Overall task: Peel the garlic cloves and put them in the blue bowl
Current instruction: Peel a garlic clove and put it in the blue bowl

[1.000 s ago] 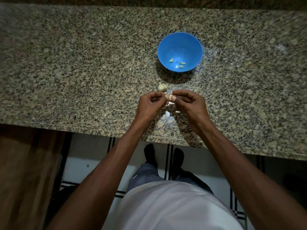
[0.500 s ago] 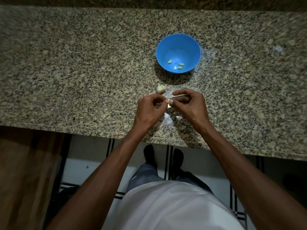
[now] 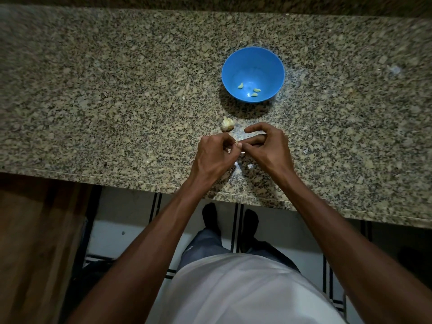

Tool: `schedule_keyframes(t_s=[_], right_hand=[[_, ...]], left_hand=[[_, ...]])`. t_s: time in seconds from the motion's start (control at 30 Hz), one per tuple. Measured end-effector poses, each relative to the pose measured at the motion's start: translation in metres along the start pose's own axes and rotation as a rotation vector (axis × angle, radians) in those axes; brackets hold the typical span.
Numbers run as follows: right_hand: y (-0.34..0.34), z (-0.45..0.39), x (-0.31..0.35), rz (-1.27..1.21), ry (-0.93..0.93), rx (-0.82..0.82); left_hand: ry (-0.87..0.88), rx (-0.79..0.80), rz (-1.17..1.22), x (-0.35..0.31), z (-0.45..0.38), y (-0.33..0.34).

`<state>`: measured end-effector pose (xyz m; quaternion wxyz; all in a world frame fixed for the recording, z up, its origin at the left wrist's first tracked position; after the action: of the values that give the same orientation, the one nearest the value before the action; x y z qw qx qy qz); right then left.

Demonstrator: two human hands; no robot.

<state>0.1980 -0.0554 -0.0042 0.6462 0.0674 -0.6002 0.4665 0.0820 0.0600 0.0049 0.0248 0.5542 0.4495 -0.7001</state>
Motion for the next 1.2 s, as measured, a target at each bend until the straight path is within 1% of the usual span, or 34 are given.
schedule_keyframes(t_s=[0.2, 0.3, 0.4, 0.43, 0.57, 0.67, 0.73, 0.87, 1.07, 1.2], right_hand=[[0.005, 0.003, -0.008, -0.112, 0.053, 0.001], [0.007, 0.003, -0.012, -0.260, 0.095, 0.035], [0.008, 0.003, -0.013, -0.396, 0.139, 0.080], [0.009, 0.003, -0.013, -0.421, 0.147, 0.094], [0.007, 0.002, -0.015, -0.484, 0.181, 0.120], [0.006, 0.002, -0.017, -0.490, 0.197, 0.113], [0.005, 0.001, -0.018, -0.445, 0.184, 0.101], [0.001, -0.001, -0.016, -0.289, 0.116, 0.065], [-0.001, 0.001, -0.006, -0.151, 0.026, 0.052], [-0.002, 0.002, 0.002, -0.070, -0.033, 0.051]], left_hand=[[-0.122, -0.060, 0.078, 0.008, 0.000, -0.001], [-0.234, -0.068, 0.239, 0.019, 0.002, -0.001], [-0.384, -0.025, 0.518, 0.034, 0.005, 0.005], [-0.413, -0.012, 0.577, 0.036, 0.006, 0.007], [-0.470, 0.020, 0.739, 0.038, 0.010, 0.009], [-0.479, 0.055, 0.805, 0.036, 0.012, 0.009], [-0.450, 0.079, 0.779, 0.034, 0.012, 0.008], [-0.324, 0.120, 0.604, 0.026, 0.010, 0.004], [-0.183, 0.084, 0.308, 0.020, 0.005, -0.001], [-0.023, 0.081, 0.107, 0.003, 0.003, -0.005]])
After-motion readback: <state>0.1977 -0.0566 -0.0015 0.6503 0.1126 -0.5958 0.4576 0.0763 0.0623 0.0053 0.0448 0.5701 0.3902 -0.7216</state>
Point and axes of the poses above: each hand's wrist, its own z-axis away from the middle knuckle, its own y-axis out of the palm, x = y × z, the point moved 7 cm from there along -z, towards the middle knuckle, and after that the axes turned 7 degrees about z, right-handed, at the moved point
